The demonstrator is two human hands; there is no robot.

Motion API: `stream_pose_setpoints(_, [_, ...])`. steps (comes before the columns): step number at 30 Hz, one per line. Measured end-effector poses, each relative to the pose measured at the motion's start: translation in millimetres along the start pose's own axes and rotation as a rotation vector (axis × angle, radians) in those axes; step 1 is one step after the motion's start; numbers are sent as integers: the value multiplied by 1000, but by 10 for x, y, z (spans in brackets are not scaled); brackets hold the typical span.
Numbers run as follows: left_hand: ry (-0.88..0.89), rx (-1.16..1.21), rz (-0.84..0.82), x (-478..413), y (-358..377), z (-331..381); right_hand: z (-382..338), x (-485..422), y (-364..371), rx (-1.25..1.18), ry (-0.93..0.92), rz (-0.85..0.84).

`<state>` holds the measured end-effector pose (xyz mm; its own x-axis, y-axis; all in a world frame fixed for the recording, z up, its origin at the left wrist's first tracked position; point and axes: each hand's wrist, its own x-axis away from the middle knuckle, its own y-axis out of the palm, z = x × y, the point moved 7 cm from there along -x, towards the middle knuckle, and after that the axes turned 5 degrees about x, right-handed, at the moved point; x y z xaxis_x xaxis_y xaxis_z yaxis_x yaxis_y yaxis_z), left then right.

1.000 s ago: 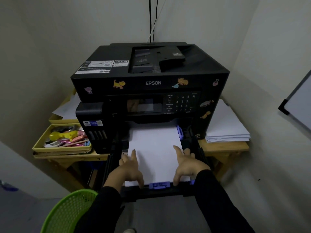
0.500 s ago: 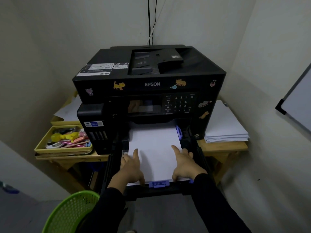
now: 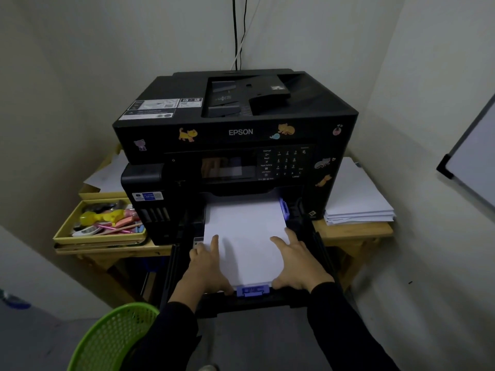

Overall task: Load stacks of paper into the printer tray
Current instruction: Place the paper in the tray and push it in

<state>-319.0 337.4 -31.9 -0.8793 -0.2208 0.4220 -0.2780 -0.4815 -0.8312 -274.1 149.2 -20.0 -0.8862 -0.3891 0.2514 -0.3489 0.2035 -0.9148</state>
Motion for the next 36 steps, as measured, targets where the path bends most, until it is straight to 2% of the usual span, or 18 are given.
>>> stream_pose_setpoints(8, [-18,27,23,45,-42,11,34,39,90,-52,-11,11])
stream_pose_setpoints(12, [-89,248,5,22,-44,-46,100,-47,99,-325,90,-63])
stream_pose_setpoints(15, [-144,477,63,-29,-80,-127,130,-120,46,-497,173,14])
stream_pose_setpoints(18, [-186,583,114,-36,-102,-172,182,-120,36,-596,266,86])
stream_pose_setpoints(25, [-296,652,231,-72,-57,-219,209,-35,17,-616,351,157])
stream_pose_setpoints(36, [-228,584,209,14,-82,-140,104,23,40,-631,323,114])
